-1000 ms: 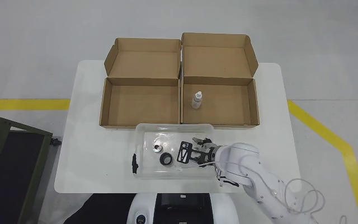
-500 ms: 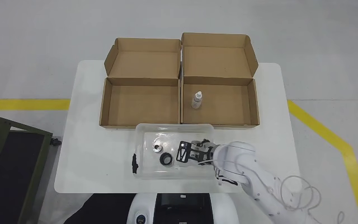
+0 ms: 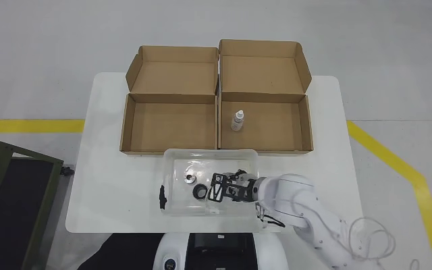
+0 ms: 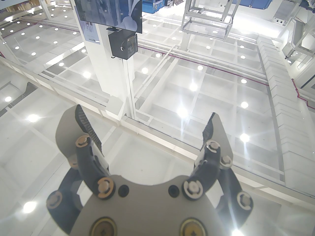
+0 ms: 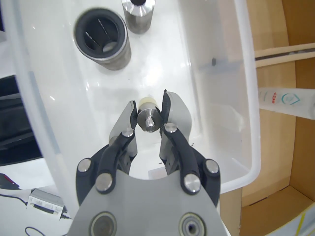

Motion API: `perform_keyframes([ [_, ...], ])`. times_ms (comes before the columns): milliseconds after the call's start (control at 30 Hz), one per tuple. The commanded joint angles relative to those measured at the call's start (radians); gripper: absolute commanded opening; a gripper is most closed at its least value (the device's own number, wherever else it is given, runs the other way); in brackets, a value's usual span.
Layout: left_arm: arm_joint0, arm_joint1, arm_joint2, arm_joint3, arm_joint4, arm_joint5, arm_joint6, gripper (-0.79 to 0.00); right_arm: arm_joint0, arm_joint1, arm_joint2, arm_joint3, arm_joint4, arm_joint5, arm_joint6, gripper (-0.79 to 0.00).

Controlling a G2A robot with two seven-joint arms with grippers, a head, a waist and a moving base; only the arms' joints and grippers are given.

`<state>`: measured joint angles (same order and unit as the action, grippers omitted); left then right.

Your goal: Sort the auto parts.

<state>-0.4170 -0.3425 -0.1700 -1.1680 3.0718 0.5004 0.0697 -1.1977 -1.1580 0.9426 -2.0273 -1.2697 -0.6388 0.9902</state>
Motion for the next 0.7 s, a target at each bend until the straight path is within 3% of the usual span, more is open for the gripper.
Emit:
perform_keyframes([
  [0, 0.000, 0.000, 0.000, 0.000, 0.000, 0.000, 0.000, 0.000, -0.015, 0.004, 0.019, -0.032, 0.032, -0.003, -0.033, -0.785],
  [467, 0.000, 0.000, 0.000, 0.000, 0.000, 0.000, 0.000, 0.000, -0.101, 0.011, 0.065, -0.174, 0.171, 0.020, -0.362, -0.785],
  [667, 0.000, 0.000, 0.000, 0.000, 0.000, 0.000, 0.000, 0.000, -0.090, 0.009, 0.097, -0.194, 0.291, 0.050, -0.441, -0.785],
])
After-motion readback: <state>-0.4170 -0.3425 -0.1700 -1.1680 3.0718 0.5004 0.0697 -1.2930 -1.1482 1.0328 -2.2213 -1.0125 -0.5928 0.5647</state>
